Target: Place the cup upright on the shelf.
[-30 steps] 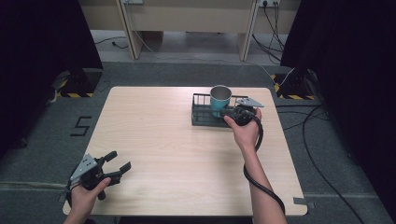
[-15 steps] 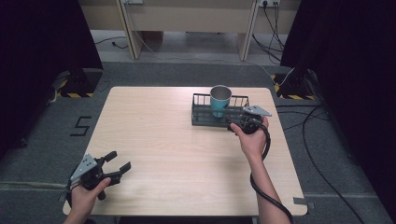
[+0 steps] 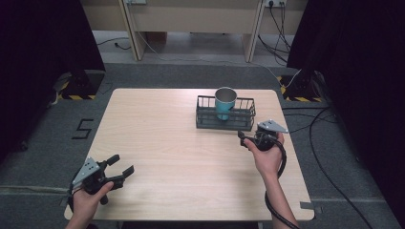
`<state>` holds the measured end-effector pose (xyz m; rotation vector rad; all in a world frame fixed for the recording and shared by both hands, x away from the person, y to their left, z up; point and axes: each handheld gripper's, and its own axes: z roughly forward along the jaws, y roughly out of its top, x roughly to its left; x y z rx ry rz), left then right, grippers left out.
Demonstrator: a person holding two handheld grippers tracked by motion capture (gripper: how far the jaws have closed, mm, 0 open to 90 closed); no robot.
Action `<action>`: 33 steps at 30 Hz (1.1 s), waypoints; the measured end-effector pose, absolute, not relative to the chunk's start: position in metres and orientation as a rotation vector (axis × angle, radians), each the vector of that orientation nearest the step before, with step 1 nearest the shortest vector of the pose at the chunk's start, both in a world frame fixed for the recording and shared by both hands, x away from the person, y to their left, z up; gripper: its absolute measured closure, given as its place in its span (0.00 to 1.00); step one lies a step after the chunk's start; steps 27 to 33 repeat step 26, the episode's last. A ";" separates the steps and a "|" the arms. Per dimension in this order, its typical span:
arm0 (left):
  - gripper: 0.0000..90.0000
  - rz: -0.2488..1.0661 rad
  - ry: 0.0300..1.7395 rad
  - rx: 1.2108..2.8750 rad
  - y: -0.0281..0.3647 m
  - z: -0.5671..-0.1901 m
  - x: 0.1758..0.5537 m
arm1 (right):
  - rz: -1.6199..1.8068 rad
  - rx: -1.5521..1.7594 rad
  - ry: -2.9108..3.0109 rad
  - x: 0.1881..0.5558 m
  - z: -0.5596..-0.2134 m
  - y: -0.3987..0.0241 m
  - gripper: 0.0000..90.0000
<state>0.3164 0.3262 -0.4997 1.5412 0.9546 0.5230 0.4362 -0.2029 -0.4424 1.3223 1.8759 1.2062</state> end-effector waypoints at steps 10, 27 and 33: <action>0.18 0.526 0.956 1.540 0.326 -0.500 0.316 | 1.196 1.340 1.873 0.409 -0.455 -0.217 0.17; 0.18 0.533 0.958 1.545 0.325 -0.500 0.317 | 1.268 1.353 1.824 0.352 -0.490 -0.241 0.18; 0.18 0.533 0.958 1.545 0.325 -0.500 0.317 | 1.268 1.353 1.824 0.352 -0.490 -0.241 0.18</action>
